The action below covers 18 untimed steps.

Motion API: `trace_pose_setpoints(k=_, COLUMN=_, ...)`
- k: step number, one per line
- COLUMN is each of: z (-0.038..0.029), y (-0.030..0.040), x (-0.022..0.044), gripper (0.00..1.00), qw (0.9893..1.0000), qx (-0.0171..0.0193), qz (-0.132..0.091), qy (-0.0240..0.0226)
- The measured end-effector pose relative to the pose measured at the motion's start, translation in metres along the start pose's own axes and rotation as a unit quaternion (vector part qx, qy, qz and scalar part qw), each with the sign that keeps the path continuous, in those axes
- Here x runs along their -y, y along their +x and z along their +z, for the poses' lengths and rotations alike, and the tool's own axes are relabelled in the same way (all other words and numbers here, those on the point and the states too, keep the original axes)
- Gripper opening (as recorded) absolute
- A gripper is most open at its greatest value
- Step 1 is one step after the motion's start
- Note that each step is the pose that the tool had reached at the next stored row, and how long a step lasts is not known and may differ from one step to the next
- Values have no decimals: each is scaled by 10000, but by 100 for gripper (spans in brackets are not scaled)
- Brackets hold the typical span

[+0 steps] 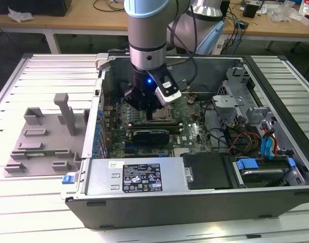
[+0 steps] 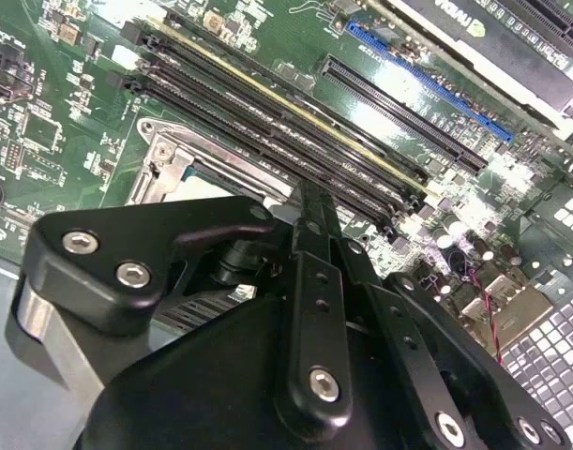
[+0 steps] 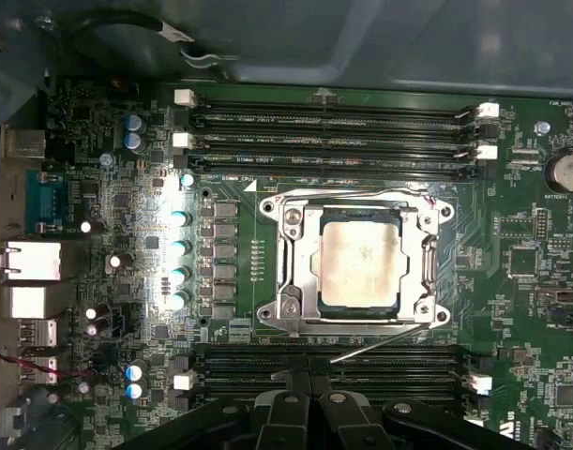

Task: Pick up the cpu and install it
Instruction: 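Install the second cpu locking lever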

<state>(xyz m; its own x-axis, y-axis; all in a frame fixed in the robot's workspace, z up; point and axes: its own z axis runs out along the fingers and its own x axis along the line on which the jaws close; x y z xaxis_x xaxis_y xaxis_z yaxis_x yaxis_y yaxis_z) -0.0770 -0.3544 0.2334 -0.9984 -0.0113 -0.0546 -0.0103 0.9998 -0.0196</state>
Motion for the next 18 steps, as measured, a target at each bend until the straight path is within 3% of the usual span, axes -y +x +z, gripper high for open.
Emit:
trace_pose_setpoints(k=10, z=72, y=58, x=-2, gripper=11, qw=10000, qx=0, qz=-1, qy=0)
trace_pose_setpoints(k=14, z=135, y=62, x=-4, gripper=11, qw=10000, qx=0, qz=0, qy=-8)
trace_pose_setpoints(k=18, z=158, y=50, x=-7, gripper=11, qw=9996, qx=5, qz=-277, qy=-32)
